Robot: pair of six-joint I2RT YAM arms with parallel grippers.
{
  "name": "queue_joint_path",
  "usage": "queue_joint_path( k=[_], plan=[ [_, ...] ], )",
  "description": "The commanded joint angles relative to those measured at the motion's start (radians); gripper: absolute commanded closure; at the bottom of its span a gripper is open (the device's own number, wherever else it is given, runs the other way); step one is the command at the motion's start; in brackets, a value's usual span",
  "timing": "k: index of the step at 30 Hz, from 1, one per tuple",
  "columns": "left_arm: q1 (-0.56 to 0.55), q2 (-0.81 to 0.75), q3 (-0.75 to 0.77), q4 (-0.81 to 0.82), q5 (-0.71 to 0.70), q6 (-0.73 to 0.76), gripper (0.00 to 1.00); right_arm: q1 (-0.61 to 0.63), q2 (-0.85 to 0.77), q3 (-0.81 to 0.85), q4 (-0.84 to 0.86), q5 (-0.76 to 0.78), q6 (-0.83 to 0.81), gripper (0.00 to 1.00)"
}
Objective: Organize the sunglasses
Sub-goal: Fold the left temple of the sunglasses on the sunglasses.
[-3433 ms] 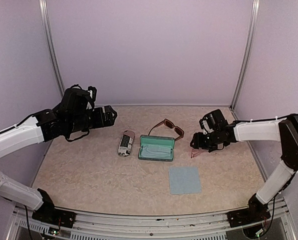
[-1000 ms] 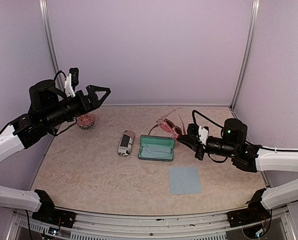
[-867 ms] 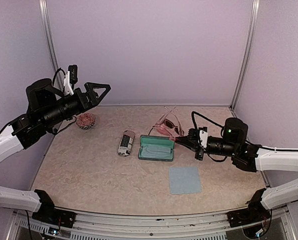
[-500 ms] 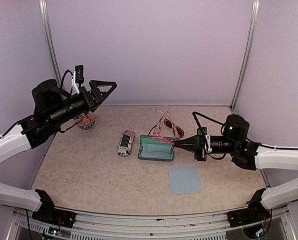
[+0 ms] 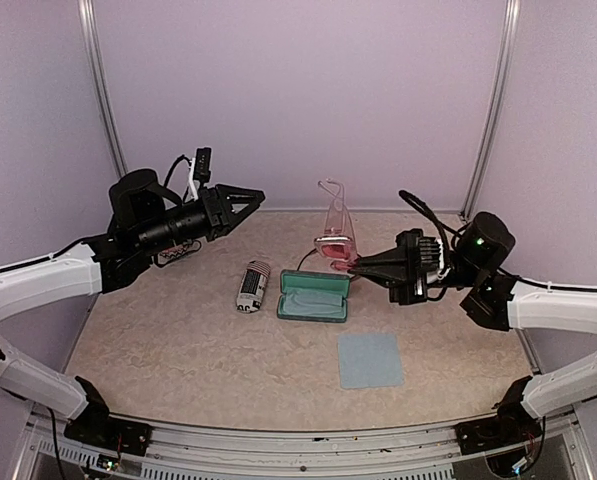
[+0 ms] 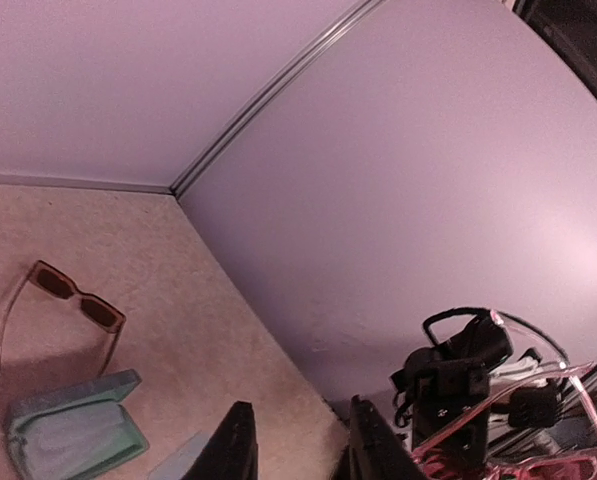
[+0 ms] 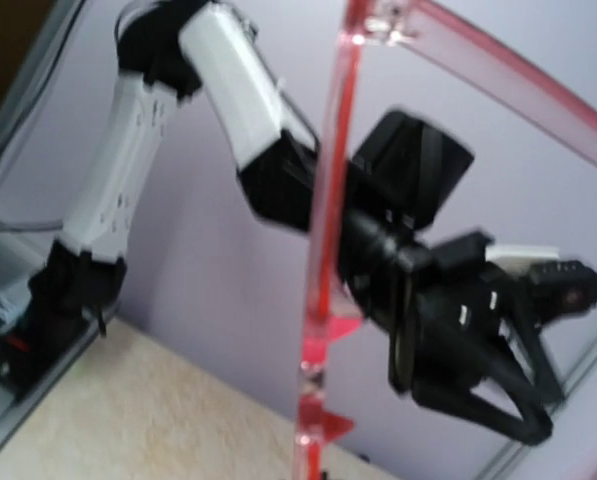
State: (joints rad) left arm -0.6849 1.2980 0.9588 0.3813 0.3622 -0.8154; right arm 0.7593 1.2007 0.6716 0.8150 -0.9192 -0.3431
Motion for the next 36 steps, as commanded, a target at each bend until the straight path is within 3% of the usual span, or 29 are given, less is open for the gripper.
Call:
queue_joint_path(
  k=[1,2,3,15,24,36],
  plan=[
    [-0.005,0.036,0.068,0.096,0.095,0.029,0.87,0.009,0.021,-0.008,0.208,-0.041,0.191,1.0],
    [-0.005,0.046,0.081,0.098,0.102,0.033,0.98,0.009,0.026,-0.012,0.238,-0.048,0.216,1.0],
    [-0.004,0.057,0.09,0.099,0.112,0.036,1.0,0.008,0.032,-0.015,0.276,-0.059,0.246,1.0],
    [-0.052,0.172,0.173,0.183,0.283,0.039,1.0,0.009,0.152,0.006,0.61,-0.125,0.546,1.0],
    [-0.145,0.213,0.227,0.17,0.346,0.09,1.0,0.009,0.248,0.078,0.709,-0.137,0.684,1.0],
    [-0.193,0.232,0.262,0.174,0.433,0.129,1.0,0.009,0.276,0.087,0.677,-0.111,0.693,1.0]
  ],
)
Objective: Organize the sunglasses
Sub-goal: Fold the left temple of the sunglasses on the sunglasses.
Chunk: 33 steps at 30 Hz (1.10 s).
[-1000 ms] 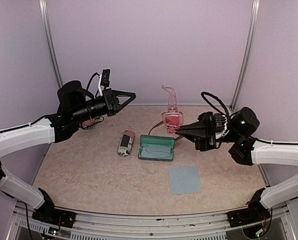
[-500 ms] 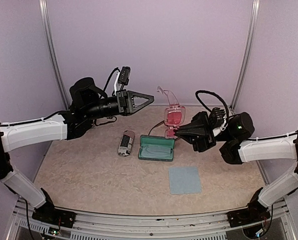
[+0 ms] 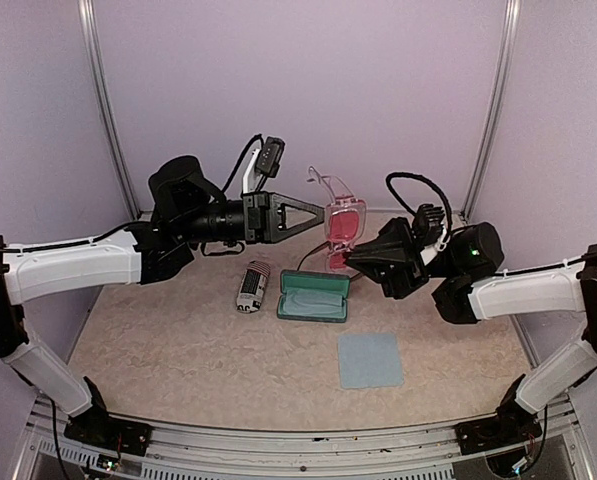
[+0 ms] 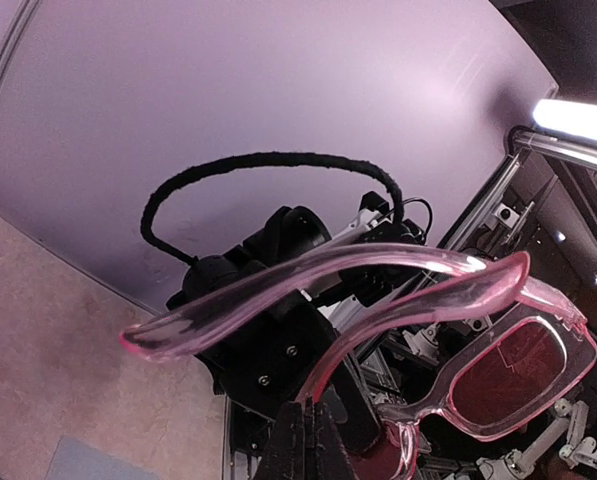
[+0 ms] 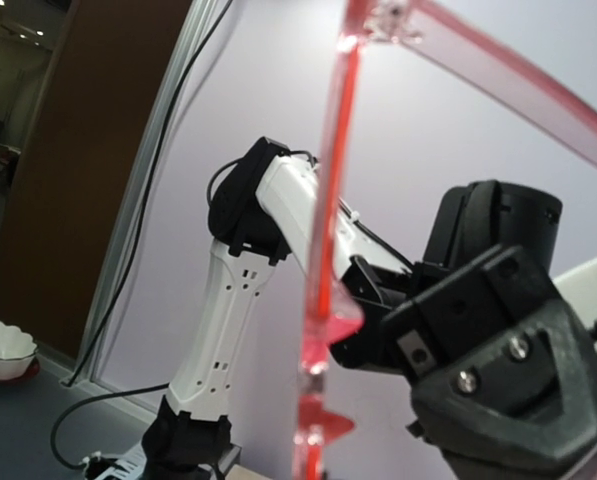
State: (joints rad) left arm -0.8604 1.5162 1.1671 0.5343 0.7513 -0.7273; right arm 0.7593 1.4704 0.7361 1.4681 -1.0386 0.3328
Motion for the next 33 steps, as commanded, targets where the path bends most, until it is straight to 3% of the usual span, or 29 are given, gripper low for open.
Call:
queue_joint_path(
  k=[1,16,29,33],
  plan=[
    [-0.02,0.018,0.061,0.013,0.046,0.046,1.0,0.009,0.007,0.022,0.022,0.008,0.016,1.0],
    [-0.072,0.03,0.119,-0.085,0.08,0.126,1.0,0.008,0.008,0.027,-0.01,-0.005,0.002,1.0],
    [-0.062,-0.096,-0.032,-0.129,-0.225,0.158,1.0,0.01,-0.031,0.016,-0.045,-0.043,-0.03,1.0],
    [-0.058,-0.067,-0.014,-0.124,-0.218,0.156,1.0,0.017,-0.025,0.017,-0.046,-0.052,-0.031,1.0]
  ],
)
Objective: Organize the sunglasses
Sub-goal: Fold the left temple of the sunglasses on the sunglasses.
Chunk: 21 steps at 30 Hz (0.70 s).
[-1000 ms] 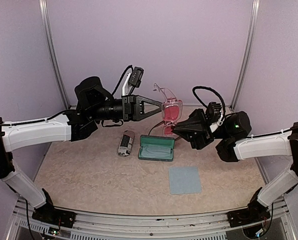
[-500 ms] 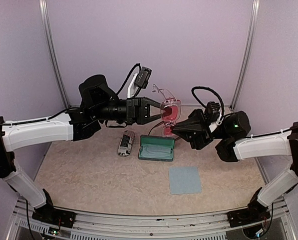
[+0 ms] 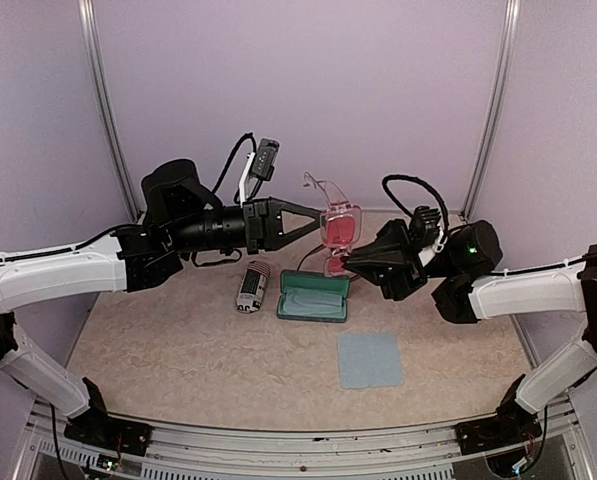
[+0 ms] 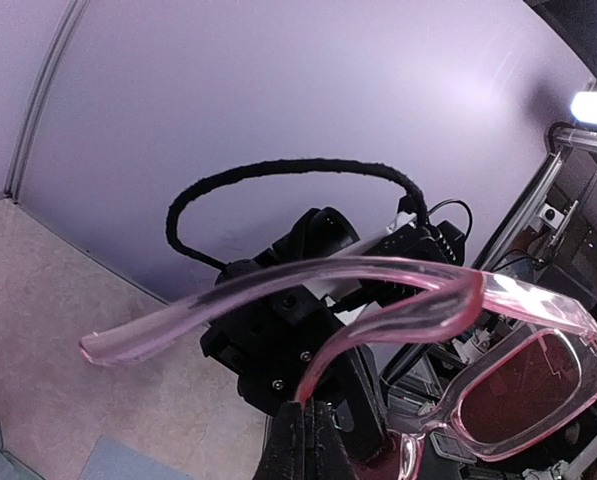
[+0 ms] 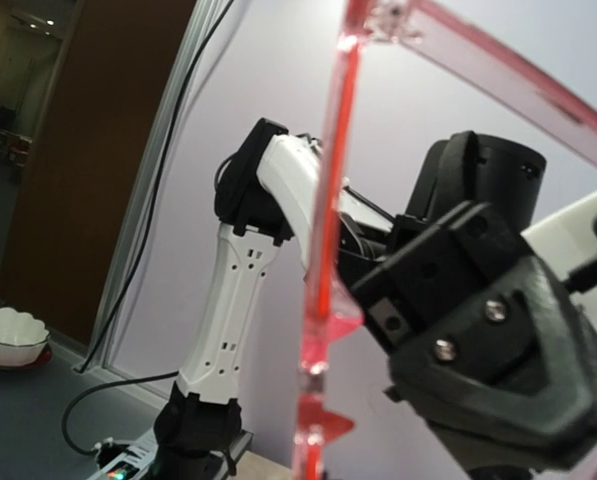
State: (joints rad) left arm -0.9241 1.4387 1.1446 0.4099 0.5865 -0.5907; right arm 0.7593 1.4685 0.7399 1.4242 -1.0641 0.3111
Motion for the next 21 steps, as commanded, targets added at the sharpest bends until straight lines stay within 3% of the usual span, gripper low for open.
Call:
queue_joint_path(
  k=[1,21],
  plan=[
    [0.004,0.024,0.018,-0.006,-0.049,0.02,1.0,0.02,-0.021,0.014,0.002,-0.029,-0.008,1.0],
    [-0.056,0.12,0.059,-0.009,0.053,0.053,1.0,0.035,0.051,0.048,0.052,-0.011,0.053,1.0]
  ],
)
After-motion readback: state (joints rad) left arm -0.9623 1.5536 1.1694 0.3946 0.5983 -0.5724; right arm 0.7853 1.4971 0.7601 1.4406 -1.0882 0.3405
